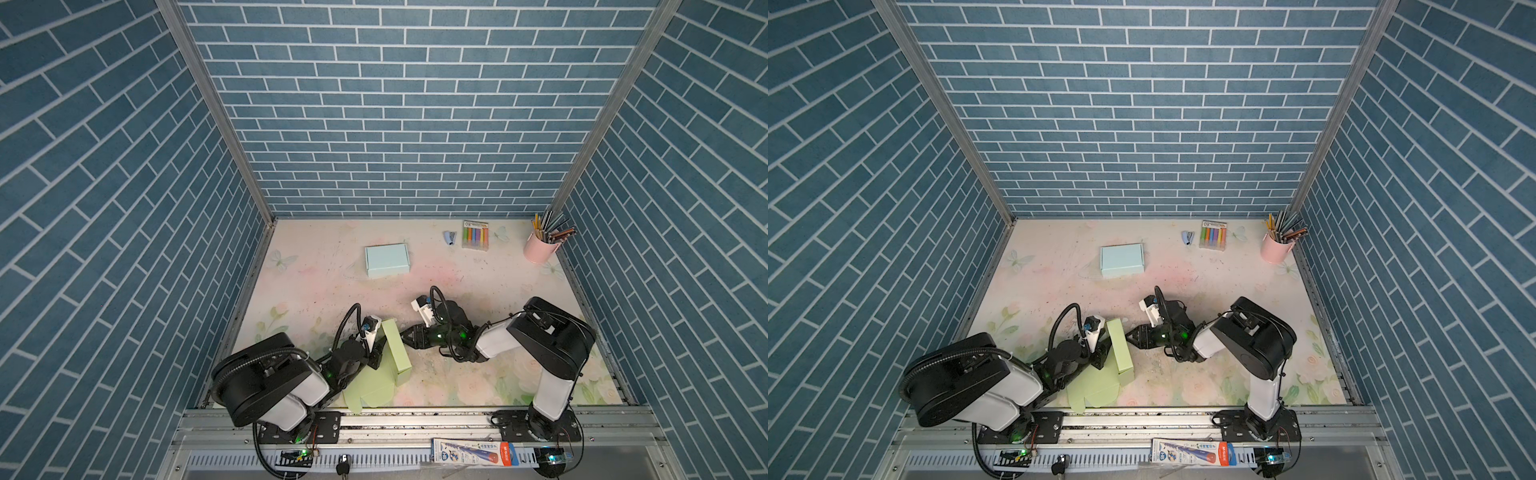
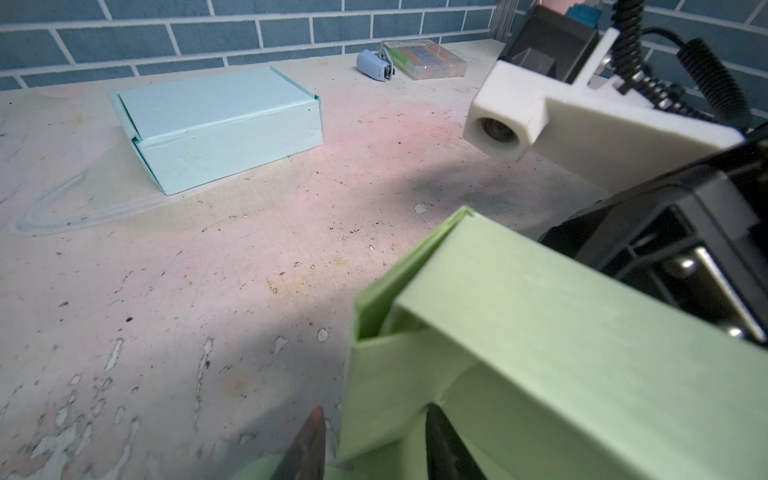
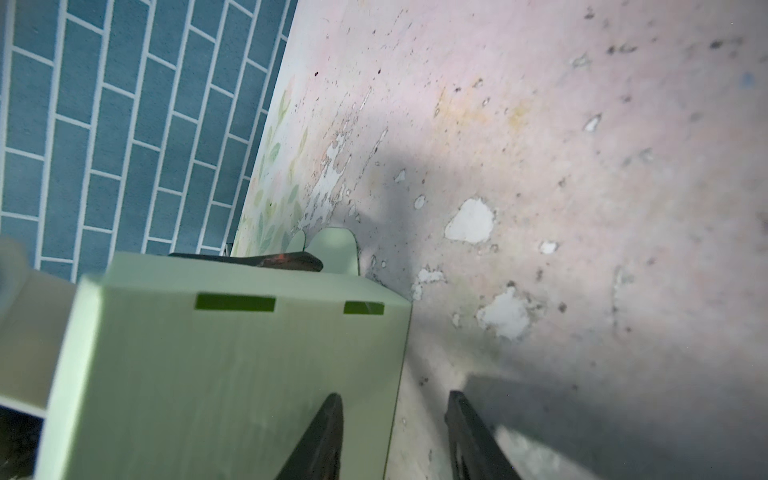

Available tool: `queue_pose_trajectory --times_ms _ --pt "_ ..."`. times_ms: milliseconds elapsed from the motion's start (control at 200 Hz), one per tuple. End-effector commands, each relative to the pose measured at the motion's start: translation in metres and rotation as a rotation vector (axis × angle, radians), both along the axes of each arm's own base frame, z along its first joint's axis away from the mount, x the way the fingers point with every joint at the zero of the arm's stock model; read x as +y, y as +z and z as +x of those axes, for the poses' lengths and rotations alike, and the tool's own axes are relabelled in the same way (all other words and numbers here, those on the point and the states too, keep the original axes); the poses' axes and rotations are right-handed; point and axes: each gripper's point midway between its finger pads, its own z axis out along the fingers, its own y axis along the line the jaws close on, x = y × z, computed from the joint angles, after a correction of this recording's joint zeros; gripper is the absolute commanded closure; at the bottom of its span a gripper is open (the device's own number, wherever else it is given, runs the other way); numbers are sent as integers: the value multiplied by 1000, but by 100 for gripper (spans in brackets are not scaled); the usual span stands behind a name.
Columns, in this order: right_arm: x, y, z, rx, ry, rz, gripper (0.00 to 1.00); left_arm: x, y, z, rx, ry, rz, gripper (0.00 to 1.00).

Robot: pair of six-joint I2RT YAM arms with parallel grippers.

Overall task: Fold the paper box
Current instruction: 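Hold the green box upright between both grippers, pressing its end flaps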

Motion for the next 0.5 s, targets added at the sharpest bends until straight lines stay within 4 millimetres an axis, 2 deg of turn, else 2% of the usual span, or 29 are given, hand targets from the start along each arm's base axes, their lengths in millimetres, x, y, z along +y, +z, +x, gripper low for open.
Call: queue_pose_trajectory --times_ms 0,315,495 --pt "2 -3 2 -21 37 -32 58 -12 12 6 -48 -38 -11 62" --pt "0 -2 9 -38 50 -47 59 -23 8 9 -46 -72 -7 68" --pt "-3 0 13 -43 41 -42 60 -22 4 8 -34 -71 -7 70"
